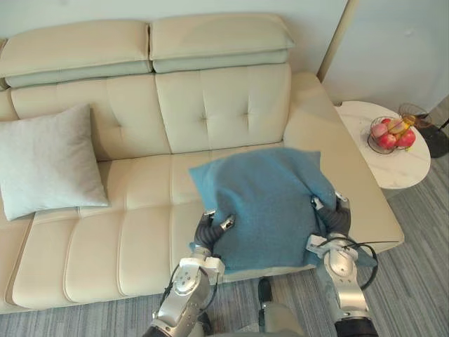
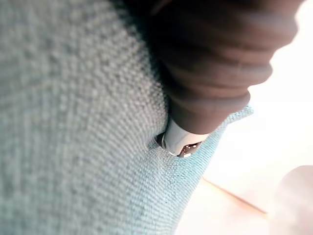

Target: Pick up cushions and gather them together orderly.

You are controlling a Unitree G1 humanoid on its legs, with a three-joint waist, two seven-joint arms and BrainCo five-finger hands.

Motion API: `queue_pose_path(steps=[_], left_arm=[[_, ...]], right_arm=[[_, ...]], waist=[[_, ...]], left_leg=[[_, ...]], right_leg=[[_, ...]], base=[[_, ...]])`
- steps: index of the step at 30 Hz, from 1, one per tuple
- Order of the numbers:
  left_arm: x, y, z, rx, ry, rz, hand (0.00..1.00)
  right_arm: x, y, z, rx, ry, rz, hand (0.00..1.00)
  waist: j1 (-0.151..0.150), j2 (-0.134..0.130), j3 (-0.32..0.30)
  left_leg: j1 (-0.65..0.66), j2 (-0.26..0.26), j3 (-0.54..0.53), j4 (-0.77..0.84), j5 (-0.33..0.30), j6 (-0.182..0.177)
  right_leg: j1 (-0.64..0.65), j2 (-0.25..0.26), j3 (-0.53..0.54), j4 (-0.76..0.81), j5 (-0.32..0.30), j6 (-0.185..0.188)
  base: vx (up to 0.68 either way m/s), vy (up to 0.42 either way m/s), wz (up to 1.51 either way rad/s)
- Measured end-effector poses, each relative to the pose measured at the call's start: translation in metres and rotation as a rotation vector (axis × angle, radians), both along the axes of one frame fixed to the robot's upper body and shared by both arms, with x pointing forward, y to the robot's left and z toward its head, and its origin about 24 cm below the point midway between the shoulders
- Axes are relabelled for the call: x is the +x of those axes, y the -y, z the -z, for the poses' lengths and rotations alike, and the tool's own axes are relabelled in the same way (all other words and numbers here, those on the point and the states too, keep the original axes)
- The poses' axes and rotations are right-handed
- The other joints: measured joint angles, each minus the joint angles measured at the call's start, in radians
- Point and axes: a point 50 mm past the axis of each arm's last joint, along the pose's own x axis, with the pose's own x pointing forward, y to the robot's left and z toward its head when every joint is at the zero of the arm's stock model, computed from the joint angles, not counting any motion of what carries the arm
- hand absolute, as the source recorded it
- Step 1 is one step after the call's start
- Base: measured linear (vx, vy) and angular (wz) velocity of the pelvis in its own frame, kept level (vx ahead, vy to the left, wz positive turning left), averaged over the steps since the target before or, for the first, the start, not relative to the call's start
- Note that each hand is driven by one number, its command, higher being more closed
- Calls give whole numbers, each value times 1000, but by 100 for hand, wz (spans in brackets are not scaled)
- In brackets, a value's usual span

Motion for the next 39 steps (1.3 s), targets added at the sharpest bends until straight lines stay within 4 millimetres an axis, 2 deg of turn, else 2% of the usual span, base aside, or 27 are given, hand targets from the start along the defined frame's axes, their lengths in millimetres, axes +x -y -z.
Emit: queue_pose_path(steps=[2, 4, 5, 7, 8, 9, 10, 11, 12, 14, 18, 25, 30, 32, 33, 35, 37, 39], left_arm=[[-2, 0, 2, 2, -14, 3, 100], [-4, 1, 3, -4, -18, 1, 100], [-6, 2, 1, -15, -15, -1, 100], [-7, 3, -4, -28, 7, 0, 100], [-5, 3, -11, -41, 34, -1, 100], [-5, 3, -13, -44, 43, -1, 100], [-5, 3, -14, -49, 55, -4, 100], [-5, 3, -15, -46, 57, -4, 100], [-5, 0, -12, -27, 53, -2, 100], [-5, 2, -13, -26, 57, 0, 100], [-1, 4, -17, -15, 83, 14, 100], [5, 6, -24, -1, 118, 25, 100], [16, 7, -36, 6, 164, -7, 100], [19, 7, -46, 8, 205, -37, 100], [23, 9, -60, -5, 258, -58, 100], [28, 11, -74, -12, 314, -81, 100], [39, 14, -94, -22, 389, -117, 100], [56, 13, -126, -17, 512, -175, 100]], right_arm=[[-4, 1, 3, 1, -12, 4, 100], [-7, 0, -2, 3, 8, 4, 100], [-11, 0, -8, 0, 34, 4, 100], [-12, 0, -17, -1, 79, 0, 100], [-12, -1, -26, -2, 116, -3, 100], [-12, -1, -27, -2, 126, -3, 100], [-10, -1, -30, -6, 141, -3, 100], [-9, -1, -30, -4, 142, -4, 100], [-8, -2, -25, 3, 122, -2, 100], [-9, -2, -25, 5, 119, 0, 100], [-9, 1, -25, 2, 117, 10, 100], [-5, 2, -29, -12, 130, 7, 100], [9, 1, -42, -64, 180, 4, 100], [13, -1, -48, -62, 204, 12, 100], [17, -3, -54, -83, 230, 29, 100], [23, -4, -63, -89, 267, 46, 100], [32, -7, -79, -98, 331, 70, 100], [47, -14, -110, -100, 445, 89, 100]], waist=[[0, 3, 9], [16, 3, 26], [21, 9, 26], [27, 12, 22], [28, 16, 23], [28, 16, 23], [31, 29, 16], [34, 31, 16], [46, 14, 19], [47, 7, 20], [35, 8, 18], [36, 6, 18], [50, -1, 22], [56, -2, 22], [63, -5, 24], [70, -8, 25], [89, -8, 26], [92, -8, 26]], left_leg=[[6, 27, -16, 65, 1, -4], [-1, 55, -25, 208, 1, -3], [-38, 65, -68, 299, 2, -3], [-51, 57, -124, 318, -7, 9], [-51, 44, -155, 277, -51, 22], [-50, 31, -173, 247, -70, 19], [-25, -13, -247, 71, -79, 14], [-13, -17, -264, 55, -50, -13], [4, -32, -240, 28, -33, 2], [3, -53, -214, 18, -12, 11], [21, -107, -203, -49, 19, 34], [-34, -117, -235, -90, 47, 38], [-111, -112, -269, -89, 66, 30], [-137, -110, -284, -85, 70, 28], [-165, -109, -293, -83, 77, 26], [-193, -109, -297, -74, 81, 24], [-231, -108, -304, -58, 83, 21], [-281, -109, -319, -48, 95, 16]], right_leg=[[32, 17, 0, 7, -21, -20], [67, 28, 19, 43, -52, -30], [73, 37, 29, 67, -81, -32], [68, 40, 44, 69, -84, -33], [61, 41, 56, 68, -82, -35], [56, 41, 61, 68, -81, -36], [35, 48, 68, 72, -79, -31], [33, 50, 75, 72, -74, -24], [41, 48, 98, 50, -66, -17], [34, 22, 118, 45, -38, 10], [22, -27, 132, 26, -28, 44], [12, -42, 98, -82, 28, 44], [-45, -40, 64, -87, 44, 34], [-61, -39, 49, -84, 45, 33], [-87, -39, 36, -71, 44, 32], [-111, -40, 29, -62, 44, 32], [-145, -39, 24, -48, 44, 32], [-190, -41, 11, -31, 46, 31]], base=[[16, -125, -14], [-15, -114, -30], [-39, -54, -26], [-19, 21, -24], [-5, 61, -16], [-28, 108, -15], [-26, 103, -20], [2, 135, -44], [33, 96, -35], [87, 152, -19], [75, 134, -2], [28, 20, 13], [-37, -45, 20], [-59, -50, 21], [-52, -39, 24], [-60, -30, 19], [-78, -33, 14], [-80, -36, 20]])
